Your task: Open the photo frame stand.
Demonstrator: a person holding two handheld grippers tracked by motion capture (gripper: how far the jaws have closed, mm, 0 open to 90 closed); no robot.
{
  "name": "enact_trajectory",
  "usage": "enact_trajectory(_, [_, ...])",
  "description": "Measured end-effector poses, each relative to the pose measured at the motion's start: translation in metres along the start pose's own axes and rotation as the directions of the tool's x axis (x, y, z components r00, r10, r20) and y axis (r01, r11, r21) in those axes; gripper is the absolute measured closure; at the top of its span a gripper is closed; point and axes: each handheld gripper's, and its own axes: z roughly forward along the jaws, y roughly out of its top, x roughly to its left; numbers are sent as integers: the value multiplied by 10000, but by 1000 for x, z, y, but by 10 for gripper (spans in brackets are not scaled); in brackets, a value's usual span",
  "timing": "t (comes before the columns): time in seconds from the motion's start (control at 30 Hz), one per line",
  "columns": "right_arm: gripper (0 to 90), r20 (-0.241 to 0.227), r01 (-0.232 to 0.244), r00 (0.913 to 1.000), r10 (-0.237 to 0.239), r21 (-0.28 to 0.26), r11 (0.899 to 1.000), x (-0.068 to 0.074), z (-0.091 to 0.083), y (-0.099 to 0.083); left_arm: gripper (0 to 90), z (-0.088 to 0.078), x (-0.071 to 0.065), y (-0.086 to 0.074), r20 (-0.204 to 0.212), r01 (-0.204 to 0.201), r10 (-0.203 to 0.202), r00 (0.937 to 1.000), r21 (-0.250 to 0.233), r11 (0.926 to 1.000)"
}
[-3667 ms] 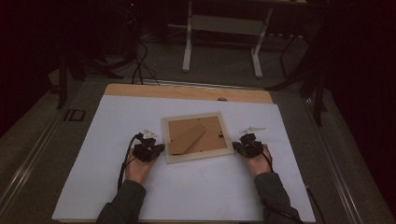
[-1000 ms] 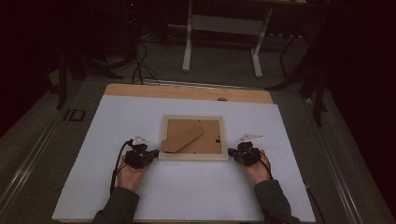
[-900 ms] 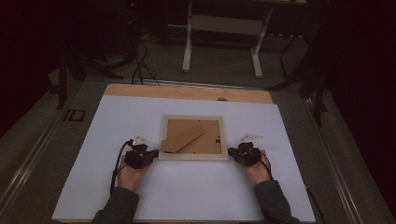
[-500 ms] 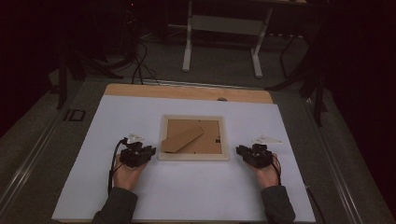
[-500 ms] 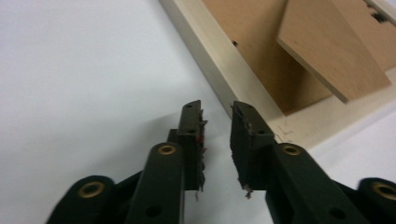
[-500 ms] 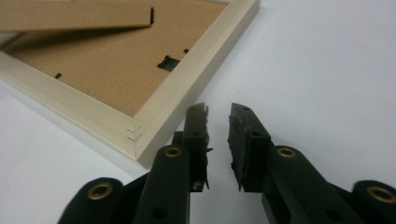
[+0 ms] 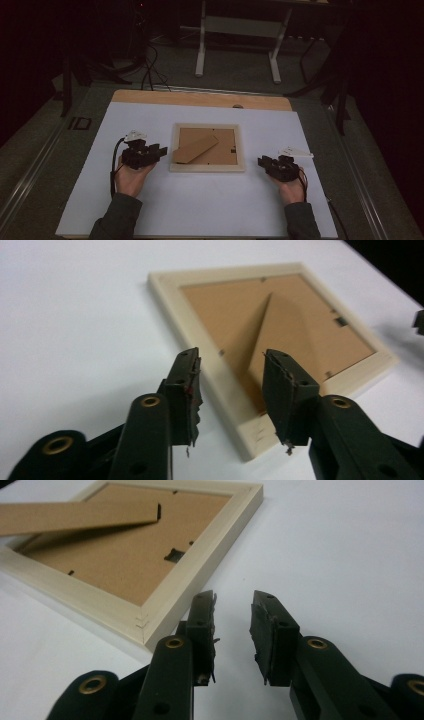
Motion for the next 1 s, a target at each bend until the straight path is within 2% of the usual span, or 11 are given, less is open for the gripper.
enact_trajectory(0.1, [692, -20, -74, 10000, 74, -155, 9999, -2, -4, 1, 548, 0, -5, 11, 151, -169, 169, 9997, -8, 9999])
enact_trajectory(0.3, [664, -22, -126, 9999, 126, -155, 9998, -4, -3, 1, 507, 8, -16, 33, 667, -562, 544, 9963, 267, 9981])
enact_trajectory(0.4, [653, -17, -131, 9999, 131, -169, 9998, -4, -4, 1, 493, 15, -17, 39, 875, -565, 530, 9948, 389, 9976])
enact_trajectory(0.6, [644, -122, -257, 9996, 254, -204, 9995, -5, -3, 0, 469, 29, -17, 43, 1253, -562, 480, 9910, 625, 9965])
enact_trajectory(0.73, [646, -314, -78, 9995, 74, -127, 9999, -1, 0, 0, 470, 36, -15, 44, 1417, -545, 442, 9889, 698, 9961])
enact_trajectory(0.9, [641, -384, -112, 9992, 110, -71, 9999, 0, 2, -1, 517, 42, -17, 44, 1321, -869, 746, 9884, 895, 9922])
enact_trajectory(1.0, [641, -378, -154, 9992, 151, -76, 9999, -1, 2, -1, 527, 47, -18, 44, 1281, -934, 787, 9886, 1133, 9892])
